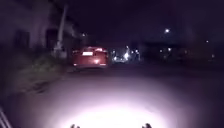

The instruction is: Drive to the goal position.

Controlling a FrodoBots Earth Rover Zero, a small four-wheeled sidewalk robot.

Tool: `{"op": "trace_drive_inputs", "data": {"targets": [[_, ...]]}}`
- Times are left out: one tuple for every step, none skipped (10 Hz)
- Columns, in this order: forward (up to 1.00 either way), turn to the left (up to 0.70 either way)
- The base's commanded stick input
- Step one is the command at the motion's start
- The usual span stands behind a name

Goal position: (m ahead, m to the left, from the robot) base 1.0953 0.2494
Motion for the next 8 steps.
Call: {"op": "trace_drive_inputs", "data": {"targets": [[0.7,0.0],[0.7,0.0],[0.7,0.0],[0.7,-0.02],[0.7,-0.13],[0.7,-0.25],[0.7,-0.35],[0.7,-0.33]]}}
